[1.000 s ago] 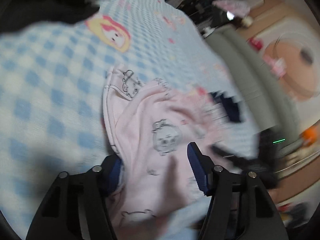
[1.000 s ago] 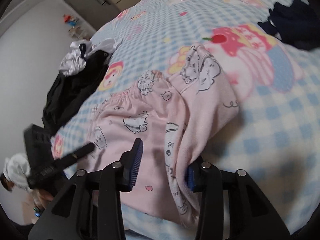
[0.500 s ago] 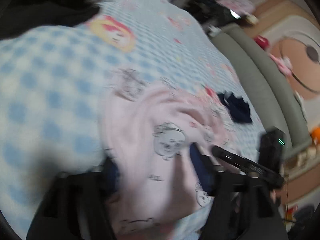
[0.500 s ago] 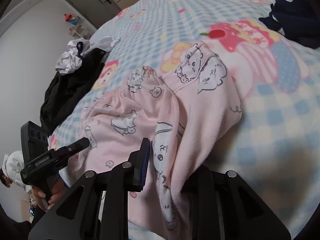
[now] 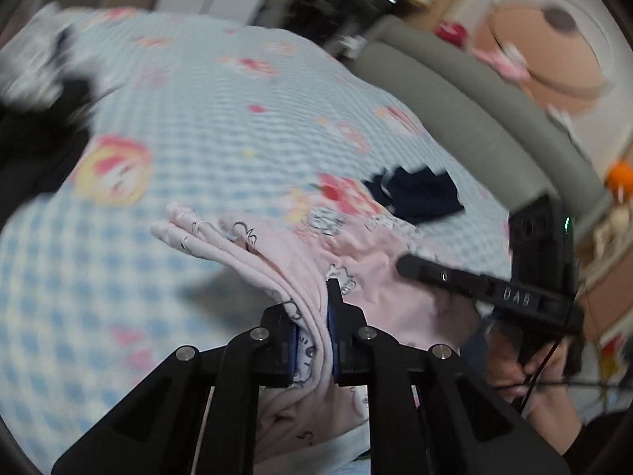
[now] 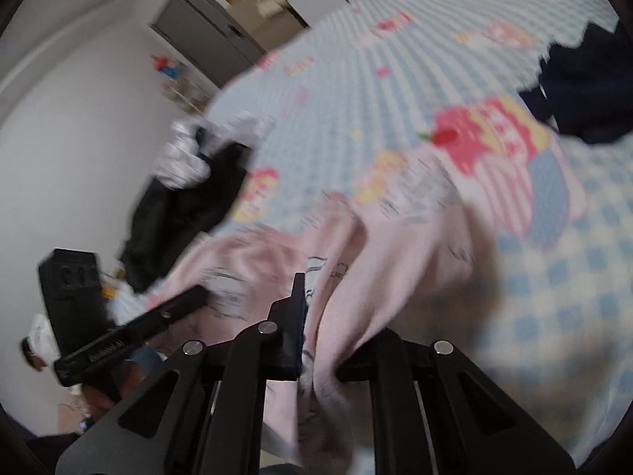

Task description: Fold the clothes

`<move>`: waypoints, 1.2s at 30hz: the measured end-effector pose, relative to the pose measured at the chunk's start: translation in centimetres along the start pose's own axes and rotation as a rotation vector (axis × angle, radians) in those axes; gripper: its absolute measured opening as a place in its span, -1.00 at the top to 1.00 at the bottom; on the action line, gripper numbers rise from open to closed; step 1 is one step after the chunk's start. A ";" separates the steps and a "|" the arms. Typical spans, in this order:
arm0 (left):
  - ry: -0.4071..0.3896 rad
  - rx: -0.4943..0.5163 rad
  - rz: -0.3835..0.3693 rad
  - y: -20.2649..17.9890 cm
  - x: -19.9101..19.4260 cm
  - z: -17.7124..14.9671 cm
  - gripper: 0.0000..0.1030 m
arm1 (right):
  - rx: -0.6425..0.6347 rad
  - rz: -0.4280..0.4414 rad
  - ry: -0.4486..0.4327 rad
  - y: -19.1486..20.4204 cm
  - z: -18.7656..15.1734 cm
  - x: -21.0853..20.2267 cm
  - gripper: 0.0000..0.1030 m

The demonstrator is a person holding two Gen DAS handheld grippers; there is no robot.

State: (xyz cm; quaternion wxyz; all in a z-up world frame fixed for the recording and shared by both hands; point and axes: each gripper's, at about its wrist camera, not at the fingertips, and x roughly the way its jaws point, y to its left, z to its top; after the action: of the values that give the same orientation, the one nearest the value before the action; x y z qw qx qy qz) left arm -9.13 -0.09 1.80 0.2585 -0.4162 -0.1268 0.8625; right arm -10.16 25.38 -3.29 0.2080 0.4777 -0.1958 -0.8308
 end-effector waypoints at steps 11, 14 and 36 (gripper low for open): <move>0.047 -0.108 0.102 1.8 1.5 -1.4 0.76 | 0.011 0.028 0.070 -2.9 -0.5 -0.6 0.70; 0.086 -0.174 0.132 4.0 1.8 -2.7 0.76 | -0.001 0.004 0.175 -3.6 -1.2 2.7 0.26; 0.018 0.026 -0.189 -13.1 9.9 9.3 0.83 | 0.062 0.001 -0.159 -9.2 6.3 -11.4 0.90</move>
State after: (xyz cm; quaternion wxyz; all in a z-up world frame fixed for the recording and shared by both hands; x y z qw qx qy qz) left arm -17.15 16.25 6.81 0.3452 -0.4066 -0.1521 0.8321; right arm -11.92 39.94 2.95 0.1773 0.4166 -0.2375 -0.8595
